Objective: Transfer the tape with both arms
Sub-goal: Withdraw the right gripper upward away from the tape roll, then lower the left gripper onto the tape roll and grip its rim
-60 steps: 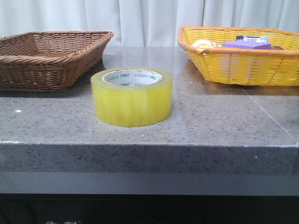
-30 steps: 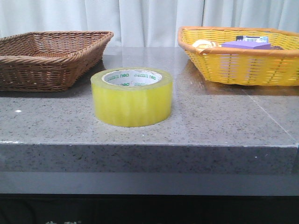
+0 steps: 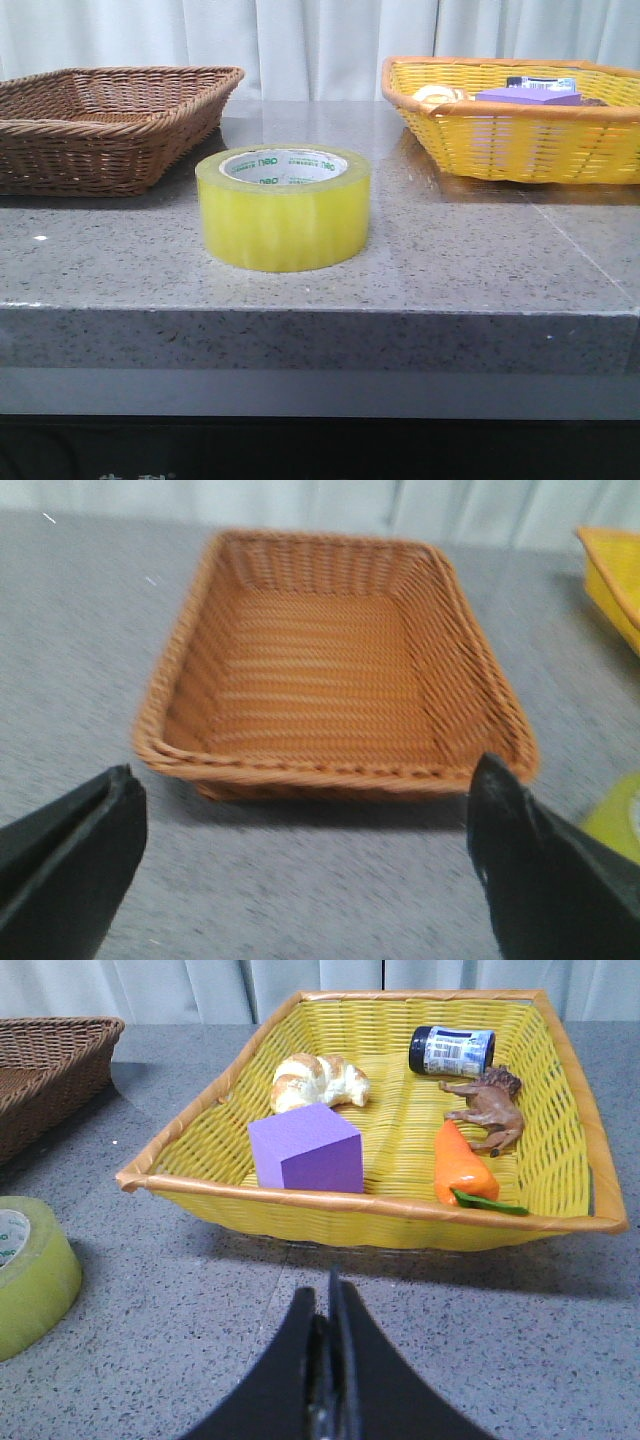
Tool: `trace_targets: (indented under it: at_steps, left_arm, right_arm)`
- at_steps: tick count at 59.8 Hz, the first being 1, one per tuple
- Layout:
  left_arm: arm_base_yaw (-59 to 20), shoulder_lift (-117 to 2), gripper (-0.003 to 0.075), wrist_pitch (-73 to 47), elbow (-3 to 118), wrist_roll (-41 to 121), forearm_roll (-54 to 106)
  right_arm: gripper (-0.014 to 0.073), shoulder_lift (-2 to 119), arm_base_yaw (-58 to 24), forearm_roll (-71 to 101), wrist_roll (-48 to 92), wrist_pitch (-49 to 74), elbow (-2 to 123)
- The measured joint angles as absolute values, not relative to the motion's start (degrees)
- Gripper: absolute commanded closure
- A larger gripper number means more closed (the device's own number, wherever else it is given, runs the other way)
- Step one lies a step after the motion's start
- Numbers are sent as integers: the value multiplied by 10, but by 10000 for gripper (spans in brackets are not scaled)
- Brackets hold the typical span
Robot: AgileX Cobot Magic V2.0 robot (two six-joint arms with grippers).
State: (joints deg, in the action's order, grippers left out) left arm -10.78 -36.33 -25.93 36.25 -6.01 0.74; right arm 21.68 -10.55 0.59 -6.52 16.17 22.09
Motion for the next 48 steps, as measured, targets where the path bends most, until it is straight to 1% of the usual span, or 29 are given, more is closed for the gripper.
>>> trace_targets:
  at_steps: [7,17,28,36,48]
  left_arm:
    - [-158,-426,80,-310,412,-60,18]
    - [-242,-526,80,-340,474,-60,25]
    - [-320,-650,81,-415,565,-60,79]
    - [-351,-737,81,-460,627,-60,98]
    - [-357,-833,81,-482,688,-60,99]
  right_arm:
    - [662,217,-105,6,-65,162,221]
    - [662,217,-105,6,-65,162,221]
    - [662,217,-105,6,-65,162,221]
    - [662,217,-105,6,-65,162,221]
    - [662,217,-105,5,-65,162,220]
